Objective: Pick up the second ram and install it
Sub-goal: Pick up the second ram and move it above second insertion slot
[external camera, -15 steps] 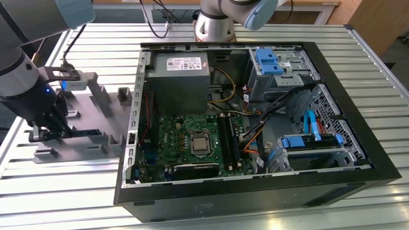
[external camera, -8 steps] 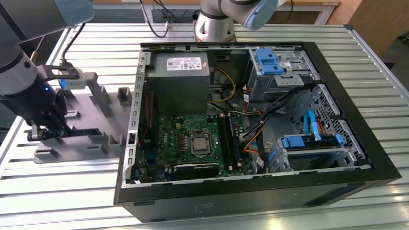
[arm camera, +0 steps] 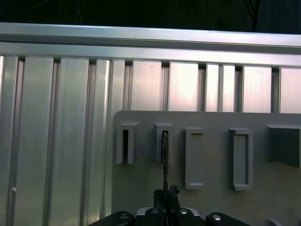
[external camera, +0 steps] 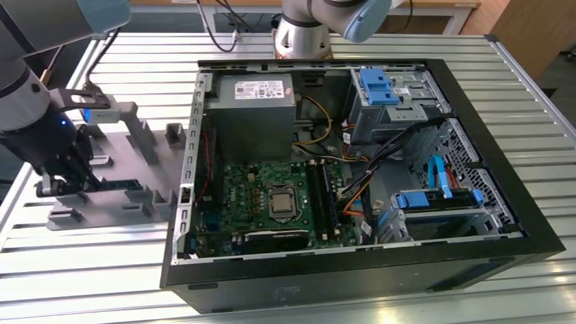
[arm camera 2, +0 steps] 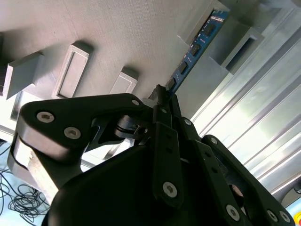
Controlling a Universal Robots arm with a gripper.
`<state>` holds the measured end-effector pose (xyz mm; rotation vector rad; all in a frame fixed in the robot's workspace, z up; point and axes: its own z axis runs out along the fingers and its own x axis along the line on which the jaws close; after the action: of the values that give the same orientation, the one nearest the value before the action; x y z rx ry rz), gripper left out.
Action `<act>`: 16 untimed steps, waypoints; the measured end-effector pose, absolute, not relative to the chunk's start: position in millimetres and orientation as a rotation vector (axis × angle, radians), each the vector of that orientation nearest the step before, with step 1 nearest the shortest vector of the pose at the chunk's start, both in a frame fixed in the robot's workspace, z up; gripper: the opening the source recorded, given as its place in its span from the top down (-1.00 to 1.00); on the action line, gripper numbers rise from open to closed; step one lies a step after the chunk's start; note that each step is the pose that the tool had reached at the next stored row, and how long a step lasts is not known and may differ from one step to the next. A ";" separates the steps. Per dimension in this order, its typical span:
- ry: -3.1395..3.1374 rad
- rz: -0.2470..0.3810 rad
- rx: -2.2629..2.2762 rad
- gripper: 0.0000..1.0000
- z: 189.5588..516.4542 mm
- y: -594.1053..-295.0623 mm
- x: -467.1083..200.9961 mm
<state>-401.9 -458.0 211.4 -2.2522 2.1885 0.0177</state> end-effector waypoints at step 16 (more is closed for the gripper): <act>2.188 0.018 -2.252 0.73 219.7 -458.0 -401.9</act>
<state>-401.9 -458.0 219.7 -2.2522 2.1884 0.0176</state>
